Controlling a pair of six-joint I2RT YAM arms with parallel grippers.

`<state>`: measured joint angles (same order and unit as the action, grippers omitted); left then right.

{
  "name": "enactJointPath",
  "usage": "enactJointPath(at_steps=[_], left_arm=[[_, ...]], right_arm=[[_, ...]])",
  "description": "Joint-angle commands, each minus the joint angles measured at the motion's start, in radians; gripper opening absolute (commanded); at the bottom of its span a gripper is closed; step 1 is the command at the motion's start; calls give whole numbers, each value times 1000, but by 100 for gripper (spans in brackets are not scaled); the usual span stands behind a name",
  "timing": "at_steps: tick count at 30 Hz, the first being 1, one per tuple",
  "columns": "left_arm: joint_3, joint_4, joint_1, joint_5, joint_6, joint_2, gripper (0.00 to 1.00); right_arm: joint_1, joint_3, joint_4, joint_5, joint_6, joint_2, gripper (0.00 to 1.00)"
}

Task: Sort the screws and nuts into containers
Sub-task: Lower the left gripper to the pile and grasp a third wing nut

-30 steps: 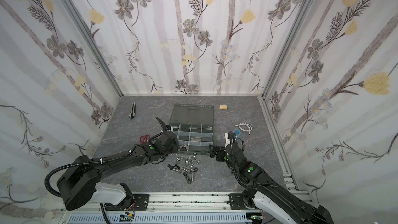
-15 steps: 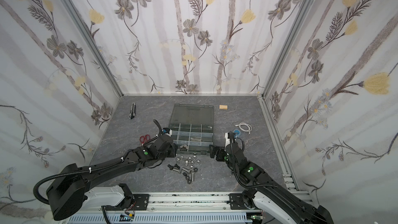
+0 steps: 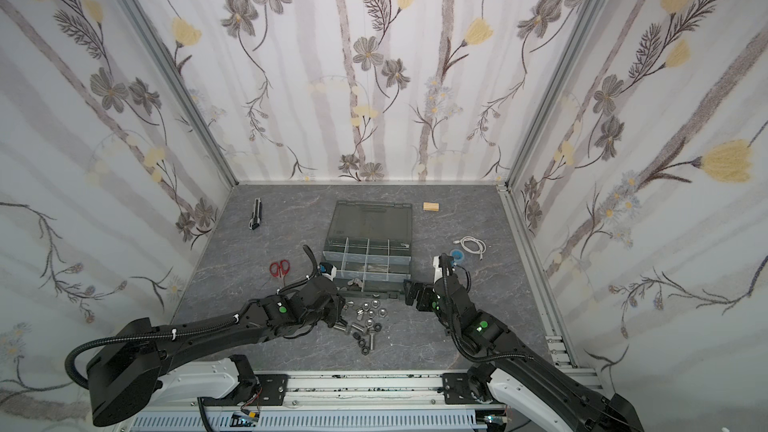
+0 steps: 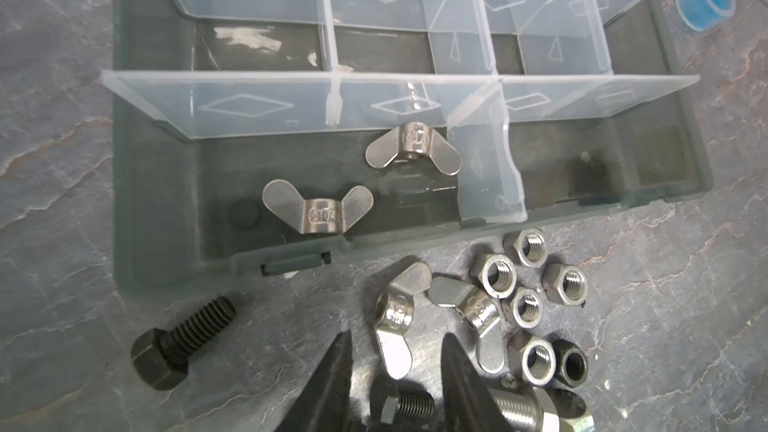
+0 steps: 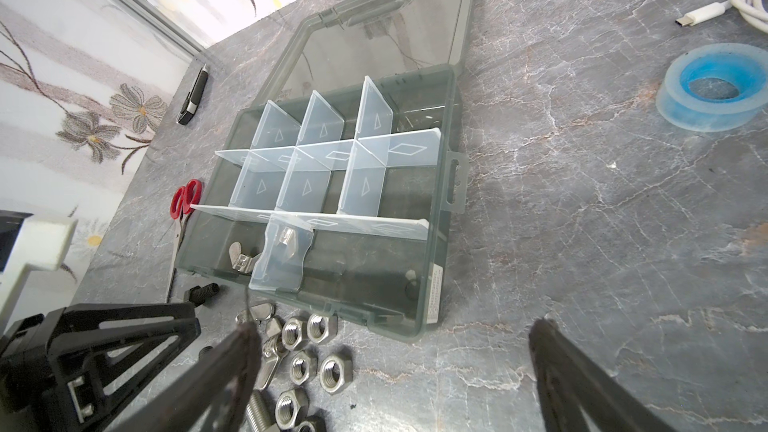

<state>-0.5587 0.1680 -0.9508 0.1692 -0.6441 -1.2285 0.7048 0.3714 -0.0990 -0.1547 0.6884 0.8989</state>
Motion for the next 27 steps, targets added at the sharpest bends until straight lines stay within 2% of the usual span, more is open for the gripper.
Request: enactJointPath(at_steps=[1,7,27], left_arm=[[9,-8,-6,11,-27,-11,38],[4,-16,-8,-3,-19,-26,39],[-86,-27,-17,-17,53,-260,38]], right_arm=[[0,-3,10,-3,9,-1,100],[0,-15,10,-6,12,-12,100],[0,-26,-8,-24,19,-46,100]])
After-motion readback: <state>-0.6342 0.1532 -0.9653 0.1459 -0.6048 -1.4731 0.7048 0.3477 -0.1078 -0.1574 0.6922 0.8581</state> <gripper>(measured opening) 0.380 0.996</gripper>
